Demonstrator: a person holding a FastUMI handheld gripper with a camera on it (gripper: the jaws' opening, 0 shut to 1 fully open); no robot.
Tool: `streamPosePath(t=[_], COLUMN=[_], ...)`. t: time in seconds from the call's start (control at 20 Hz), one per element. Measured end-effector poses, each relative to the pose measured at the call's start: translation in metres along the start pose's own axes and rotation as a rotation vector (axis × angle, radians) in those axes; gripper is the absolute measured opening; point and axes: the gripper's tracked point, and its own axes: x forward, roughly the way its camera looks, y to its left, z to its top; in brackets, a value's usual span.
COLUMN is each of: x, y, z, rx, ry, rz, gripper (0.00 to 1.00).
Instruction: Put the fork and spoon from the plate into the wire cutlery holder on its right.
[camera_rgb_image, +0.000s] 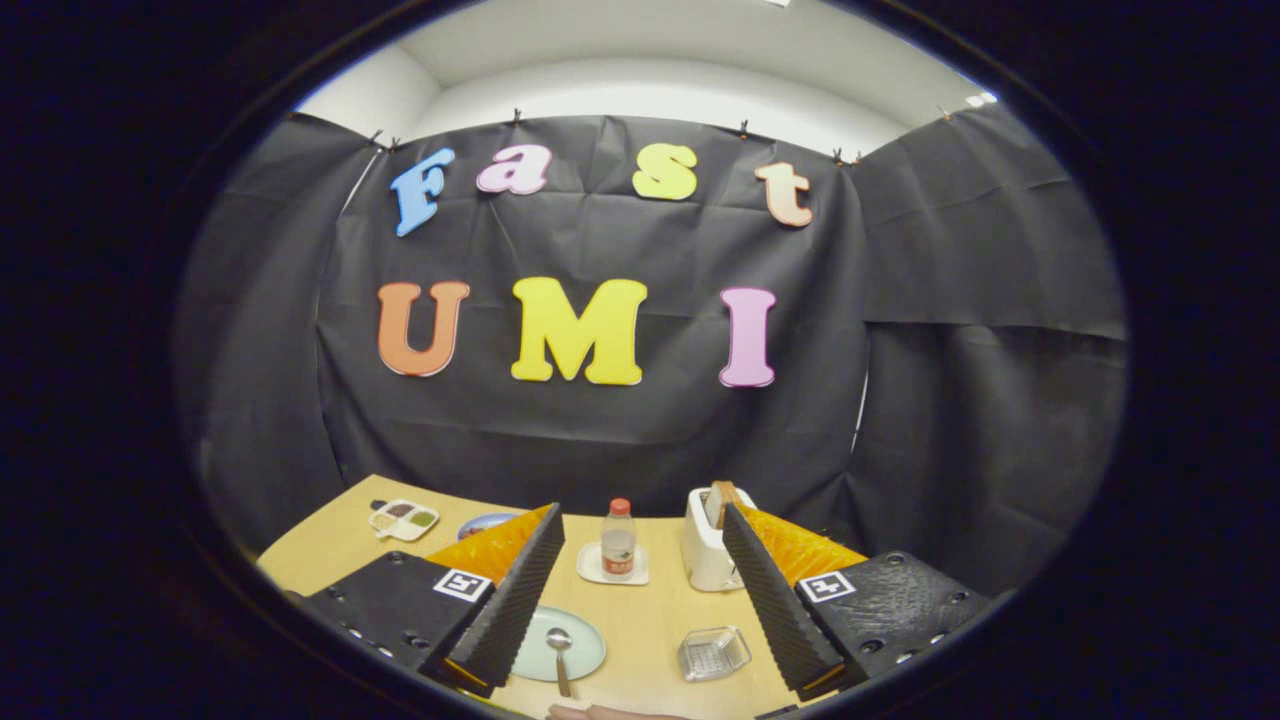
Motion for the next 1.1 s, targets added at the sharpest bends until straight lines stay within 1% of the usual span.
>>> streamPosePath(t=[0.25, 0.65, 0.8, 0.95, 1.05, 1.1], x=[0.029, 0.066, 0.068, 0.069, 0.072, 0.076], y=[0.032, 0.073, 0.087, 0.095, 0.105, 0.108], z=[-0.066, -0.203, -0.252, -0.287, -0.308, -0.316], rx=[0.011, -0.003, -0.002, -0.019, -0.016, -0.018], ry=[0.142, 0.405, 0.502, 0.556, 0.597, 0.608], rz=[0.053, 0.108, 0.141, 0.167, 0.189, 0.193], gripper=[0.96, 0.96, 0.88, 0.88, 0.79, 0.78])
